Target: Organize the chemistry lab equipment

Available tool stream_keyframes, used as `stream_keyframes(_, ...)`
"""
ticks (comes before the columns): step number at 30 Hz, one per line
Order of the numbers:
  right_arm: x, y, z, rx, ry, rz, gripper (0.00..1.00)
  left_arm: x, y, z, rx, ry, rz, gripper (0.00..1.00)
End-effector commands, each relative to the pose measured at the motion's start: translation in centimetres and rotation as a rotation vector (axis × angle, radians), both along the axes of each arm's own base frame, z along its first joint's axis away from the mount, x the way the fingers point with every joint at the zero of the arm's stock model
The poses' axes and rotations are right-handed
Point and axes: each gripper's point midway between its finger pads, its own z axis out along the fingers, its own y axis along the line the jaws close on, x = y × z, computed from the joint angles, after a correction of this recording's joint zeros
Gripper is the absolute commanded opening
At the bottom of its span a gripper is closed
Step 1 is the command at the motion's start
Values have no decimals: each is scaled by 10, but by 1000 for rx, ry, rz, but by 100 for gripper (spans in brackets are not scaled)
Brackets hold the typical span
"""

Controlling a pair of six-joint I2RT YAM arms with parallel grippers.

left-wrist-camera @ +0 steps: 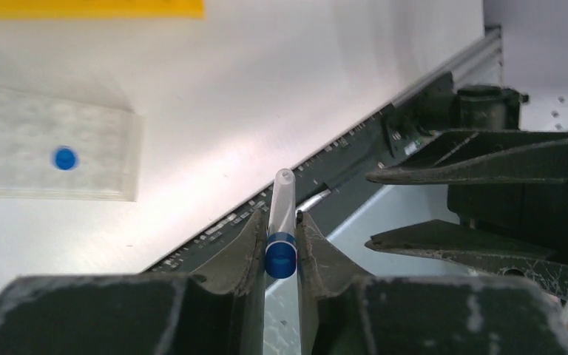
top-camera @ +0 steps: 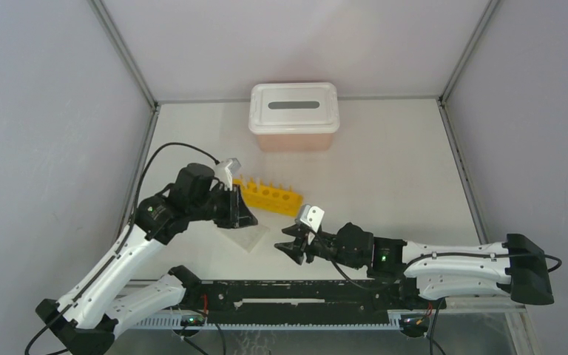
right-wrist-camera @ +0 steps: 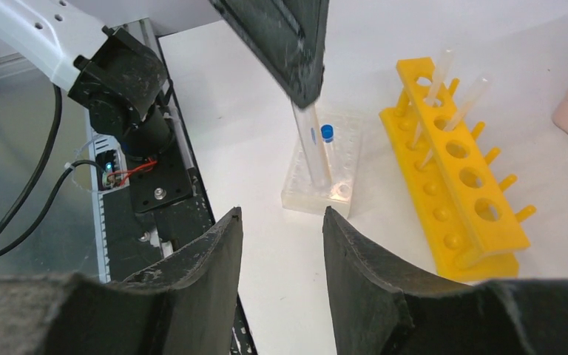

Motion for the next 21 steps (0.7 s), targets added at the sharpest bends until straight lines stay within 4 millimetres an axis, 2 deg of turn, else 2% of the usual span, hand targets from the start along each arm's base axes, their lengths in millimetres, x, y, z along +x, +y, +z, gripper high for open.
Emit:
stream_keyframes(1,11,-9,9,41,8,-77,51,25,24,31,95,-154,111,14)
stream_keyframes(7,22,-21,4,23,24,-165,51,39,51,40,239,-197,201,14)
stream_keyframes(10,27,-27,2,12,32,-211,51,45,64,37,315,-205,239,13)
stream_keyframes(14,34,-34,-3,-2,41,-272,51,52,75,27,403,-195,274,13)
stream_keyframes(21,42,-44,-12,-29,60,-345,51,63,82,3,494,-164,306,13)
